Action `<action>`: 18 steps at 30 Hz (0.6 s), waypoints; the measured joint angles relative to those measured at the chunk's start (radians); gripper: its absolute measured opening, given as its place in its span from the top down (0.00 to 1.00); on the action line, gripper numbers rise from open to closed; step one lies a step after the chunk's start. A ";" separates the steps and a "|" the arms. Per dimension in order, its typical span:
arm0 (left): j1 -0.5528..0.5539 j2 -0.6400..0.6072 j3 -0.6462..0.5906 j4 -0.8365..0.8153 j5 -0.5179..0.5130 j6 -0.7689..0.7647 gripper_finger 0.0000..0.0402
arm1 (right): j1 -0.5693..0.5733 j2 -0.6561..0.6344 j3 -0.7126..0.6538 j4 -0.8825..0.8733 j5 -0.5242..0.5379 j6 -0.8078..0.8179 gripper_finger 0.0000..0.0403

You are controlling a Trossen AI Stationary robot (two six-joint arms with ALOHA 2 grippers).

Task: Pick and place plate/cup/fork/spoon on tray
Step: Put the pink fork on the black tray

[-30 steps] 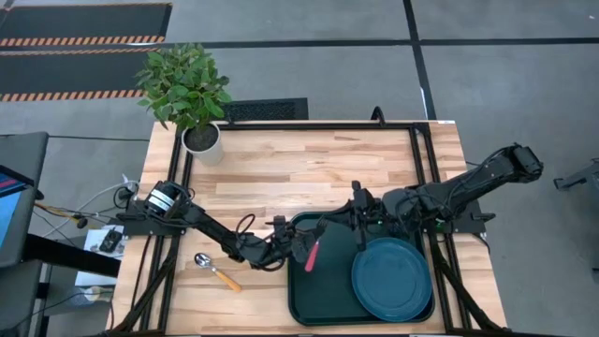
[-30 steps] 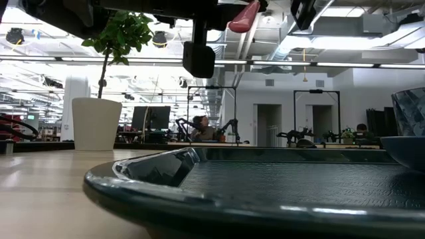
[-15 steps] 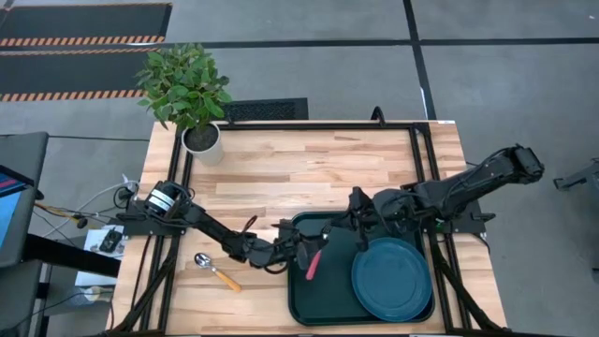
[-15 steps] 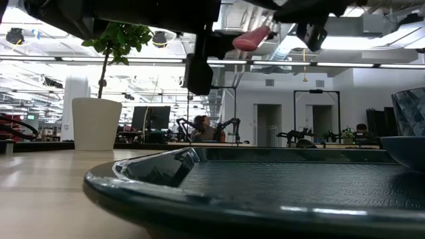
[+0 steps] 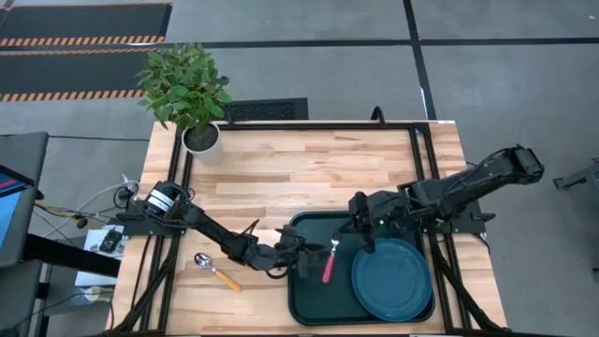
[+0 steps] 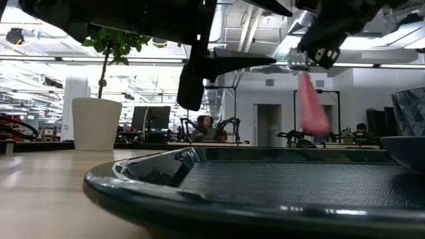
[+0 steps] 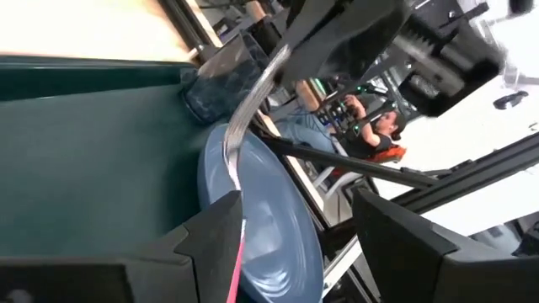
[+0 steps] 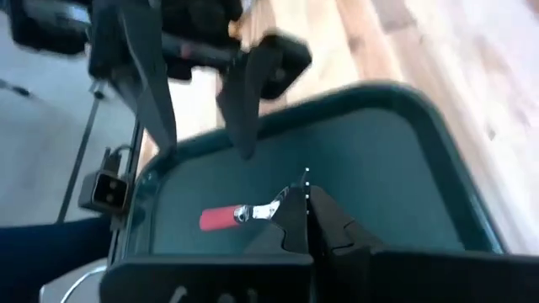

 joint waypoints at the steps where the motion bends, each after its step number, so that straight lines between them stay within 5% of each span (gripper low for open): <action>1: 0.000 -0.001 0.000 0.000 0.002 -0.001 0.47 | 0.001 0.000 -0.009 0.004 -0.012 0.001 1.00; 18: 0.001 -0.009 0.000 0.037 0.122 -0.019 0.47 | -0.067 0.051 -0.179 0.341 -0.367 0.031 1.00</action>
